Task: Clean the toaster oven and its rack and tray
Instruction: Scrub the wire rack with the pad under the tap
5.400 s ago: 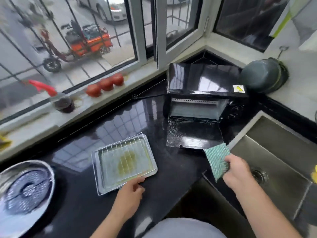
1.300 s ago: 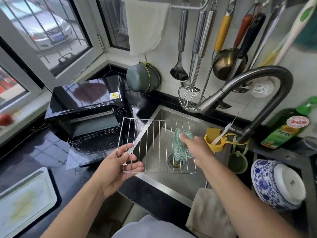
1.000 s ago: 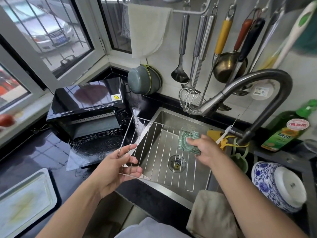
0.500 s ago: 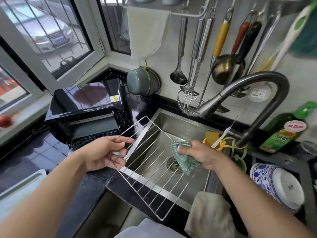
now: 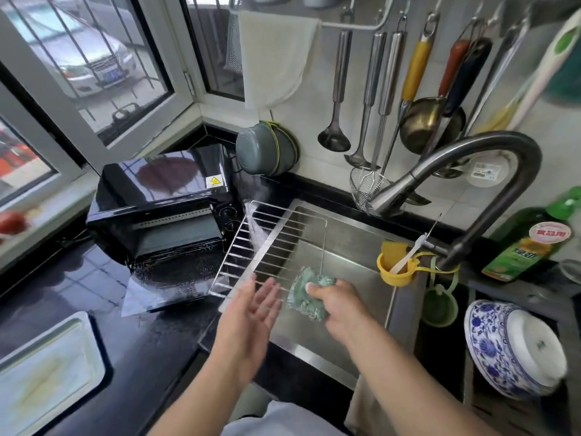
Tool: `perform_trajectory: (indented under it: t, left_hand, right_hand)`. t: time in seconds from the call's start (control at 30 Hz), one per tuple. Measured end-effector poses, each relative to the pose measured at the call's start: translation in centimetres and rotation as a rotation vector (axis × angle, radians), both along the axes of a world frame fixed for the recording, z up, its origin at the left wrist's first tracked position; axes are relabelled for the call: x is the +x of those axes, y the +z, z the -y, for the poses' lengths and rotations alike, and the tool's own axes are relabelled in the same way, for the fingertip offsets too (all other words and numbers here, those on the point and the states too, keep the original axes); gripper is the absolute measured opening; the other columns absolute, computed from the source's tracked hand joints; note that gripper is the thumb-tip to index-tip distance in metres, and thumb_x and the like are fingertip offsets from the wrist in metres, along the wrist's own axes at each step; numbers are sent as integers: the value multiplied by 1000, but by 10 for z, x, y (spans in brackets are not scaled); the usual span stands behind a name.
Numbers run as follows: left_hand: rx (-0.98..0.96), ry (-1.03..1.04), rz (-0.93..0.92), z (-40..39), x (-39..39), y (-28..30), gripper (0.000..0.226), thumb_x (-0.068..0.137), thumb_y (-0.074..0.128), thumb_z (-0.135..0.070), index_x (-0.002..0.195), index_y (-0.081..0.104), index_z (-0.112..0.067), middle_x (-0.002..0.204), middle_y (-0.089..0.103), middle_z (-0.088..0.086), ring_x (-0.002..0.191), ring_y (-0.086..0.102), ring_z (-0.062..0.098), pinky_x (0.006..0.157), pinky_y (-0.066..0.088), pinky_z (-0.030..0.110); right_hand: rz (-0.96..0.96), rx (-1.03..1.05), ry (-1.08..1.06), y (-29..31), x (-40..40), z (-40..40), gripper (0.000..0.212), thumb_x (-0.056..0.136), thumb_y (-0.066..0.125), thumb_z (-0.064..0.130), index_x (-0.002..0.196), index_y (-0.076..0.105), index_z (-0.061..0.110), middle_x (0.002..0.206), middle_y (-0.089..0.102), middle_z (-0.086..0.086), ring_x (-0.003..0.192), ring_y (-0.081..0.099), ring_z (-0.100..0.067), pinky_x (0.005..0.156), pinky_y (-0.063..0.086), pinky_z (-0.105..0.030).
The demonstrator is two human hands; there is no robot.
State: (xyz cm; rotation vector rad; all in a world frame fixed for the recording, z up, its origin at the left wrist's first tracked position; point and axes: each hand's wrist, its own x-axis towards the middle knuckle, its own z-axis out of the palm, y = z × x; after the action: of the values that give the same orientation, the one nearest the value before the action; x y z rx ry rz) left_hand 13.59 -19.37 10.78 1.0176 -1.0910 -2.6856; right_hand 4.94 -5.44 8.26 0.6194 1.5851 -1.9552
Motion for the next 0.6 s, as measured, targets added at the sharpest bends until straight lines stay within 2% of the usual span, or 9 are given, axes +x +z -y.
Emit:
perform_trajectory:
  t: [0.1, 0.17, 0.23, 0.3, 0.37, 0.43, 0.5, 0.6]
  left_hand:
    - [96, 216, 28, 19, -9, -10, 32, 110, 42, -13, 139, 55, -6, 126, 70, 19, 104, 75, 26, 83, 64, 35]
    - [104, 243, 59, 19, -11, -11, 29, 112, 34, -10, 128, 58, -5, 120, 72, 19, 93, 78, 23, 77, 65, 33]
    - [107, 247, 84, 12, -11, -7, 30, 113, 31, -10, 119, 60, -6, 106, 75, 15, 86, 78, 22, 76, 65, 34]
    - [102, 243, 103, 8, -12, -7, 30, 113, 31, -9, 115, 61, -7, 94, 78, 12, 87, 77, 24, 74, 65, 35]
    - [100, 216, 105, 5, -12, -4, 29, 113, 32, -9, 115, 61, -7, 93, 78, 12, 86, 78, 25, 72, 65, 35]
    - [117, 220, 88, 3, -14, 1, 28, 113, 31, -10, 115, 59, -6, 99, 75, 15, 86, 78, 25, 70, 65, 34]
    - [135, 257, 82, 4, -15, 2, 27, 114, 30, -10, 114, 57, -5, 107, 72, 19, 89, 75, 26, 66, 65, 34]
    - [128, 243, 108, 4, -11, 0, 28, 114, 30, -12, 116, 58, -4, 104, 73, 17, 83, 77, 25, 64, 65, 34]
  right_hand:
    - [79, -95, 109, -9, 32, 16, 34, 79, 62, -20, 109, 63, -4, 99, 71, -25, 80, 71, -35, 69, 60, -45]
    - [97, -113, 119, -9, 48, 27, 32, 78, 65, -19, 106, 64, -2, 98, 73, -24, 80, 72, -34, 70, 60, -44]
    - [93, -96, 74, -5, 42, 34, 22, 79, 71, -12, 97, 66, 1, 89, 74, -19, 75, 72, -32, 64, 60, -41]
    - [67, -60, -7, -4, 13, 28, 22, 77, 79, 0, 94, 64, 4, 89, 73, -17, 75, 72, -31, 64, 61, -45]
    - [62, -45, -116, -5, -17, 17, 35, 72, 86, 10, 98, 65, 2, 97, 73, -21, 83, 73, -37, 72, 60, -54]
    - [44, -16, -127, 2, -13, 18, 38, 69, 86, 14, 100, 66, 3, 95, 74, -19, 85, 73, -38, 77, 59, -56]
    - [15, 6, -79, 12, 20, 25, 26, 74, 81, 7, 97, 68, 5, 92, 75, -16, 83, 73, -34, 80, 59, -54]
    - [71, -110, 12, 13, 35, 21, 19, 79, 72, -10, 95, 66, -2, 95, 73, -23, 83, 71, -36, 80, 59, -51]
